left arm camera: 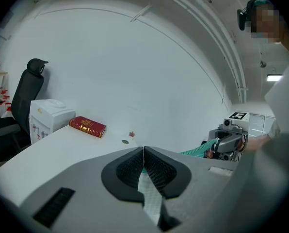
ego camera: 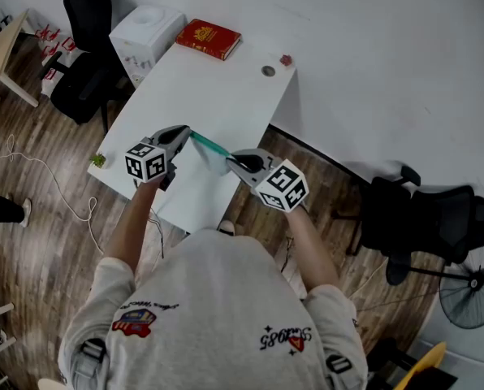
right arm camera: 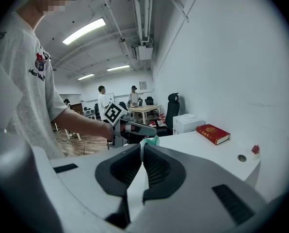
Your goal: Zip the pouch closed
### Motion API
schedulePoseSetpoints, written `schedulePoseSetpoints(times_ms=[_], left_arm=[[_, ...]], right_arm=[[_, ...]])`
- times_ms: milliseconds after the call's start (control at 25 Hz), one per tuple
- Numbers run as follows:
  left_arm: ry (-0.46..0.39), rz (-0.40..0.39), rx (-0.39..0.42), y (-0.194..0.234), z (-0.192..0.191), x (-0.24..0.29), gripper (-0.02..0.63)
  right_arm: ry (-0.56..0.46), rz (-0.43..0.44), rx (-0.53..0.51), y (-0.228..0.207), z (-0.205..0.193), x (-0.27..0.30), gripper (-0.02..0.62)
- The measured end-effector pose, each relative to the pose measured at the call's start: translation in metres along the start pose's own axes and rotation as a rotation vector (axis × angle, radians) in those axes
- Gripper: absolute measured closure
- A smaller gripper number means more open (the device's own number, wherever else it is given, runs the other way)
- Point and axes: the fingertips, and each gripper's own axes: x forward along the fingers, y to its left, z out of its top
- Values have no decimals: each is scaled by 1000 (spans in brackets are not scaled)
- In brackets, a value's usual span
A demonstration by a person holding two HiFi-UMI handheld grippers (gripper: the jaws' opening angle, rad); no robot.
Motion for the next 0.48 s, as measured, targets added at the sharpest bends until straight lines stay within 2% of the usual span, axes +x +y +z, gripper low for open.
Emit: schedulePoseSetpoints(times_ms=[480], left_arm=[[13, 33, -28, 1, -6, 7, 598]], right_arm=[[-30, -13, 5, -4, 11, 3, 578]])
